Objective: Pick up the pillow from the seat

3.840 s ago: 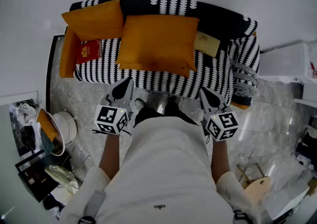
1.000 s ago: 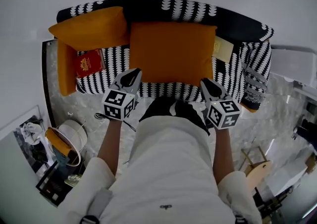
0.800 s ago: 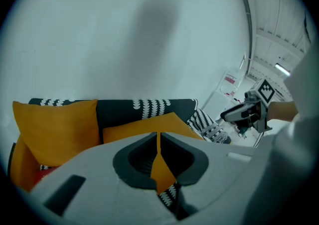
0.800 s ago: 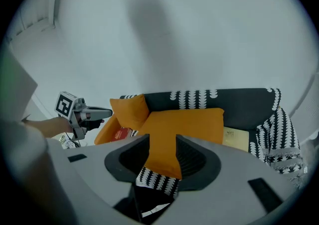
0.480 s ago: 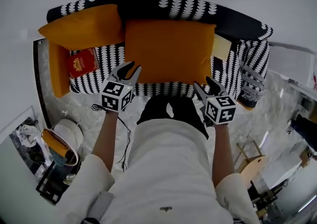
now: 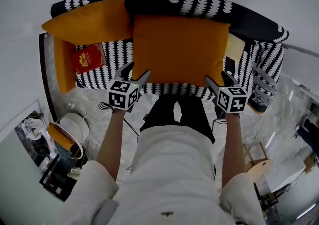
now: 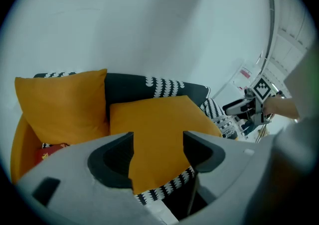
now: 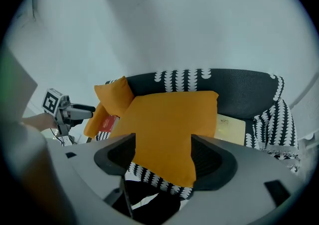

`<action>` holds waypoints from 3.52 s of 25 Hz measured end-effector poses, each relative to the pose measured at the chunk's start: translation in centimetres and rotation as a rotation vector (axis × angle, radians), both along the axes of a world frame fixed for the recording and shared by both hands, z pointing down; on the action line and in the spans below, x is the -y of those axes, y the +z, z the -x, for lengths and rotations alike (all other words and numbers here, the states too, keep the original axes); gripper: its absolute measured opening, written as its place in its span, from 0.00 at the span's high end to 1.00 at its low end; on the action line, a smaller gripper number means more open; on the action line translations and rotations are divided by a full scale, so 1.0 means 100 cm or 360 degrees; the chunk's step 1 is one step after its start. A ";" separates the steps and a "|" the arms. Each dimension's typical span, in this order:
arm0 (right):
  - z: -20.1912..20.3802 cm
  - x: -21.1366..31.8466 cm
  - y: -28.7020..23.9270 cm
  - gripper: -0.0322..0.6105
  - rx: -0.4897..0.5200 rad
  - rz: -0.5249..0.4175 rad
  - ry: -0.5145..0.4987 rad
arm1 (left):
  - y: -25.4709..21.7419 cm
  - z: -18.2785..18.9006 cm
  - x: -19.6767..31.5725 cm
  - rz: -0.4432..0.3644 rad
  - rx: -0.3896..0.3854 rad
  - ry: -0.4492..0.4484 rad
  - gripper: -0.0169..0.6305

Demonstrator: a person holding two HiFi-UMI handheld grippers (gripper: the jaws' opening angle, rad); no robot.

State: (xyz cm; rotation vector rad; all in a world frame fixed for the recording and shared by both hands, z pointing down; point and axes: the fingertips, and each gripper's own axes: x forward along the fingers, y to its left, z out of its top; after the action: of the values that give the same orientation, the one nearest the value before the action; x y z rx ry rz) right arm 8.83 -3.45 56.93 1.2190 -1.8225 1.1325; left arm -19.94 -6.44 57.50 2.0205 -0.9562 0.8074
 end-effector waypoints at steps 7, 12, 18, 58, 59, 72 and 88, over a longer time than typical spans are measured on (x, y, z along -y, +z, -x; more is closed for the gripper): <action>-0.015 0.012 0.035 0.40 -0.0062 0.0054 0.0033 | 0.036 0.021 -0.001 0.0112 0.0041 -0.0104 0.36; -0.024 0.019 0.057 0.35 -0.0064 0.0094 0.0076 | 0.065 0.030 -0.003 0.0214 0.0030 -0.0183 0.25; -0.028 0.025 0.076 0.26 -0.0094 0.0112 0.0062 | 0.098 0.032 -0.001 0.0222 -0.0026 -0.0193 0.17; -0.036 0.017 0.182 0.13 0.0079 0.0482 -0.0103 | 0.214 0.021 0.006 0.0752 -0.0162 -0.0184 0.06; -0.035 0.016 0.183 0.13 0.0088 0.0490 -0.0112 | 0.215 0.021 0.005 0.0753 -0.0164 -0.0180 0.06; -0.028 0.013 0.187 0.13 0.0184 0.0455 -0.0155 | 0.217 0.018 0.002 0.0738 -0.0230 -0.0131 0.07; -0.024 0.010 0.173 0.35 0.0055 0.0520 -0.0194 | 0.193 0.007 -0.001 0.0750 -0.0160 -0.0056 0.40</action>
State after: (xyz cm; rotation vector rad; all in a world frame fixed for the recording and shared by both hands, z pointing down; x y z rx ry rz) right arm 11.23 -4.45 74.19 0.8931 -1.6327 1.3255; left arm -20.61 -6.30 76.80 1.6143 -0.6667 0.8152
